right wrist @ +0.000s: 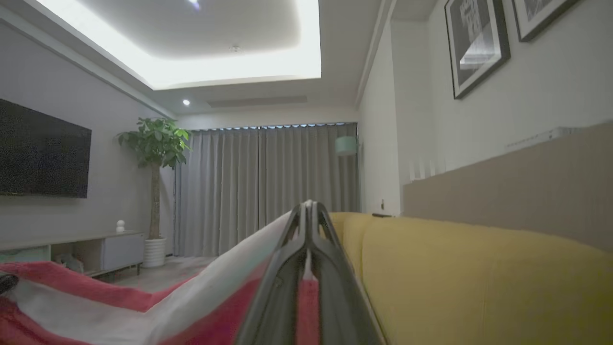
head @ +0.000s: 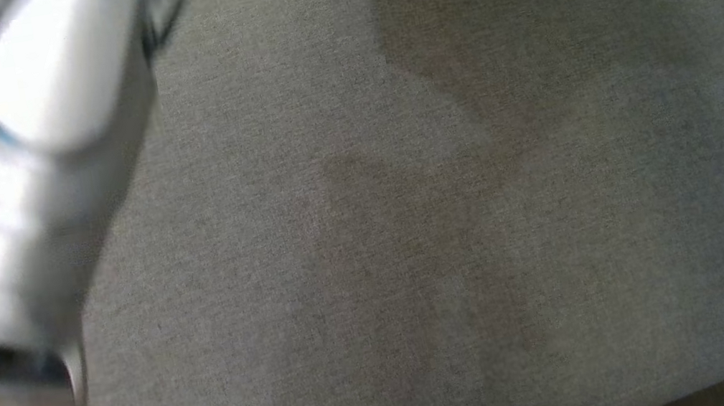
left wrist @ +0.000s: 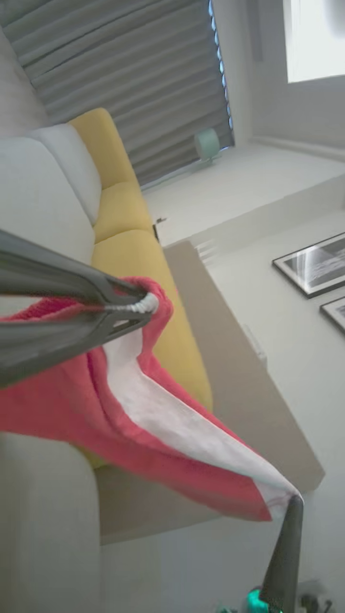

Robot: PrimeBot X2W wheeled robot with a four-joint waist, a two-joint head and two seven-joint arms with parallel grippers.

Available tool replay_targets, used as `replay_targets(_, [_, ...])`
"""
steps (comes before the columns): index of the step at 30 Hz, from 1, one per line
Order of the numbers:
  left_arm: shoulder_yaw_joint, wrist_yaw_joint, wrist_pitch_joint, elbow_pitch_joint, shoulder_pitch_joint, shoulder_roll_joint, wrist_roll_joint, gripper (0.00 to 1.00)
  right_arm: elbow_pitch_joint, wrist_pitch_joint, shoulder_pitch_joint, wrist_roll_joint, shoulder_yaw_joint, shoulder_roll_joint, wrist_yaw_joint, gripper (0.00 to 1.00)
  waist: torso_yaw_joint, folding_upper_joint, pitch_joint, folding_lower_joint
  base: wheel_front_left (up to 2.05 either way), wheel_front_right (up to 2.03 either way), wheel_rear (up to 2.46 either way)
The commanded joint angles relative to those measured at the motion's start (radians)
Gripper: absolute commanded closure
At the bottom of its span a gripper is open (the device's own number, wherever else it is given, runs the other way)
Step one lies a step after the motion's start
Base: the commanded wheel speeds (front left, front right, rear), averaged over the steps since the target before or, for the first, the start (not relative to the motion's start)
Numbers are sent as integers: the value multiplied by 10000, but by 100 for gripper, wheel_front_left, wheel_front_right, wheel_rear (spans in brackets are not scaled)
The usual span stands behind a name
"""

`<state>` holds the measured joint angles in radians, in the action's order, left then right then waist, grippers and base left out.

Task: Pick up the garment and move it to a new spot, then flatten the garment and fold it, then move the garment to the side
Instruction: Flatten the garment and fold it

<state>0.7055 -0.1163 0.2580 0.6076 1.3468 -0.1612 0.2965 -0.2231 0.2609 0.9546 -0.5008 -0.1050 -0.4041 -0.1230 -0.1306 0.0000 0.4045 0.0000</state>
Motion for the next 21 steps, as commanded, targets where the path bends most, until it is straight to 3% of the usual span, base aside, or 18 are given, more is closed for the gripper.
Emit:
replay_targets(1, [-62, -59, 29, -763, -543, -492, -203, 100, 434, 9, -856, -206, -68, -50, -77, 100, 20, 0, 38, 0, 0, 0, 0])
replay_targets(6, [54, -105, 34, -2318, -3862, -888, 55, 100, 897, 9, -3306, -411, 153, 147, -77, 100, -53, 0, -137, 0, 0, 0, 0])
replay_targets(12, [1842, -139, 36, -2382, -7067, -1257, 887, 100, 894, 9, -6038, -7, 925, 339, -77, 100, -143, 0, -976, 0, 0, 0, 0])
replay_targets(17, [3033, -141, -283, -2720, -8568, -1677, 1904, 100, 1321, 5, -8316, -191, 1555, 438, -77, 100, -82, 0, -1561, 0, 0, 0, 0])
replay_targets(21, [3322, -142, -522, -3542, -9076, -1907, 2541, 100, 2110, -120, -9614, -266, 2168, 482, -77, 100, 67, 0, -1692, 0, 0, 0, 0])
